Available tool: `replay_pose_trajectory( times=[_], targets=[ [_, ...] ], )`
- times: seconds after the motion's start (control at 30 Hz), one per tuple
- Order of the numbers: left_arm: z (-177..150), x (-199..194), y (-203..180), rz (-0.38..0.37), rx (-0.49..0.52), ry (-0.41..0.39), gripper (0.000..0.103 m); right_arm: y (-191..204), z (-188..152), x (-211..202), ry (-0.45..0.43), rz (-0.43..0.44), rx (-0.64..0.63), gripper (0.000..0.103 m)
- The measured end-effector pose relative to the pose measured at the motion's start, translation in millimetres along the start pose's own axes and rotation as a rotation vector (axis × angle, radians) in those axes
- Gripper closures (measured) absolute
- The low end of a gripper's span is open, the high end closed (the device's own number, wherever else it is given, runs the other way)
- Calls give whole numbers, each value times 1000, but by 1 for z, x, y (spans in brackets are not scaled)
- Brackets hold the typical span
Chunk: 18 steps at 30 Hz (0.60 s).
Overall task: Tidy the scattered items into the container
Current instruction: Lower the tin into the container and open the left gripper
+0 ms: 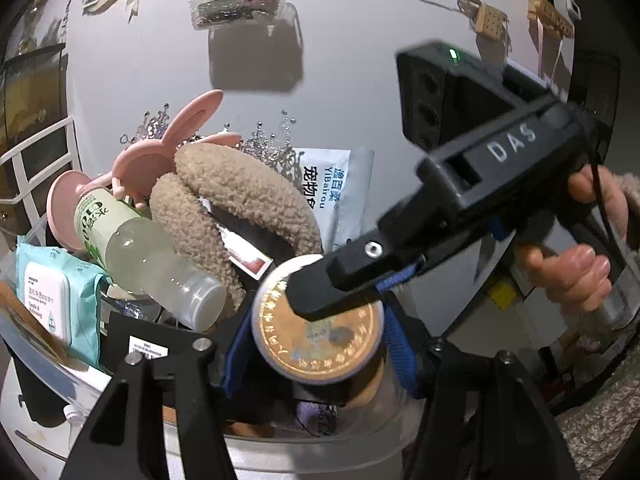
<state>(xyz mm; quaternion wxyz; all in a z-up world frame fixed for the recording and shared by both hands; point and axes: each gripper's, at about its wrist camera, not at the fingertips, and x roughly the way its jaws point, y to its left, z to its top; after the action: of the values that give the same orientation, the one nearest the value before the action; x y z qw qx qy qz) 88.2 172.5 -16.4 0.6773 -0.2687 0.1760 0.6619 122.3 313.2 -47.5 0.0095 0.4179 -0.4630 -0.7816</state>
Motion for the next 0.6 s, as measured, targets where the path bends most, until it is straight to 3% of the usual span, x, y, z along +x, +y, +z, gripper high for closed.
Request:
replay_pose_trajectory(
  times=[0.07, 0.27, 0.4, 0.6],
  targets=[
    [-1, -5, -2, 6, -3, -9, 19, 1, 2, -1, 0, 8, -4, 58],
    [-18, -28, 1, 16, -54, -16, 17, 0, 8, -1, 6, -79, -45, 58],
    [-32, -45, 8, 90, -106, -20, 14, 15, 5, 8, 57, -198, -163, 58],
    [-54, -77, 35, 185, -254, -65, 13, 39, -4, 30, 178, -281, -306, 58]
  ],
)
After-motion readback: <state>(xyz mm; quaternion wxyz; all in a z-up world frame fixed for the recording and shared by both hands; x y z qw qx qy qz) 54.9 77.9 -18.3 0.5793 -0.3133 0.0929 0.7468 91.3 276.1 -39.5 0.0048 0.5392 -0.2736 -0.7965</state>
